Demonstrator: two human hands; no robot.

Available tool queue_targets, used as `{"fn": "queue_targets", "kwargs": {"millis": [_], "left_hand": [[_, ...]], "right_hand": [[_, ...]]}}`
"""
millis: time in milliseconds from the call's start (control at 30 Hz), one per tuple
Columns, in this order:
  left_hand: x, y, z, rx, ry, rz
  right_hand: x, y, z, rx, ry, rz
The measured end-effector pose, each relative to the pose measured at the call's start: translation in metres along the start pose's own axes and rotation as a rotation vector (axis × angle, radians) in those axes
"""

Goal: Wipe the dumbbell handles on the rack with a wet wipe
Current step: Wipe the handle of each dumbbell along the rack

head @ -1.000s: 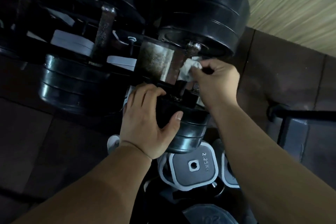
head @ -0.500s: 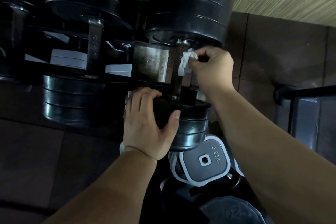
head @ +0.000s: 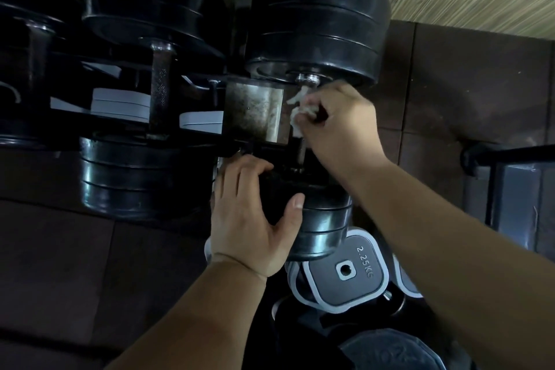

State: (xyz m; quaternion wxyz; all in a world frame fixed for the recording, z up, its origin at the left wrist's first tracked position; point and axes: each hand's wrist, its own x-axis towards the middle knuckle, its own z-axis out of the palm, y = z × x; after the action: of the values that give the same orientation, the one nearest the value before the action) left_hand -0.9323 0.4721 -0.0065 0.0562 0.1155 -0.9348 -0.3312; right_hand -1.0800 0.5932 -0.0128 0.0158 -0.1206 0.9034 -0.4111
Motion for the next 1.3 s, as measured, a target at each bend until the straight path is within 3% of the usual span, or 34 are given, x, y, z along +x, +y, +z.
{"fn": "queue_targets", "kwargs": {"millis": [133, 267, 333, 467, 600, 667, 800, 1000, 1200, 1300], "left_hand": [[0.000, -0.001, 0.001, -0.008, 0.003, -0.003], [0.000, -0.001, 0.001, -0.006, 0.006, -0.001], [0.000, -0.001, 0.002, -0.006, 0.002, -0.005], [0.001, -0.002, 0.001, -0.015, 0.006, -0.011], [0.001, -0.001, 0.001, -0.020, 0.015, -0.012], [0.001, -0.001, 0.001, -0.020, 0.018, -0.012], [0.000, -0.001, 0.002, -0.029, 0.013, -0.023], [0.000, -0.002, 0.002, -0.029, 0.001, -0.043], [0.000, -0.002, 0.003, -0.036, 0.011, -0.045], [0.000, -0.002, 0.002, -0.034, 0.013, -0.043]], "right_hand": [[0.006, 0.008, -0.002, -0.071, -0.042, -0.178], [0.005, 0.013, -0.012, -0.141, -0.363, -0.398], [0.014, 0.011, -0.016, -0.181, -0.388, -0.438], [0.028, 0.006, -0.014, -0.178, -0.274, -0.408], [0.013, 0.003, -0.009, -0.242, -0.538, -0.540], [0.011, 0.003, -0.008, -0.230, -0.512, -0.510], [0.018, 0.006, -0.008, -0.177, -0.197, -0.307], [-0.005, 0.012, -0.010, -0.062, -0.322, -0.192], [0.013, 0.003, -0.005, -0.103, -0.101, -0.091], [-0.007, 0.003, -0.006, -0.096, -0.183, -0.064]]}}
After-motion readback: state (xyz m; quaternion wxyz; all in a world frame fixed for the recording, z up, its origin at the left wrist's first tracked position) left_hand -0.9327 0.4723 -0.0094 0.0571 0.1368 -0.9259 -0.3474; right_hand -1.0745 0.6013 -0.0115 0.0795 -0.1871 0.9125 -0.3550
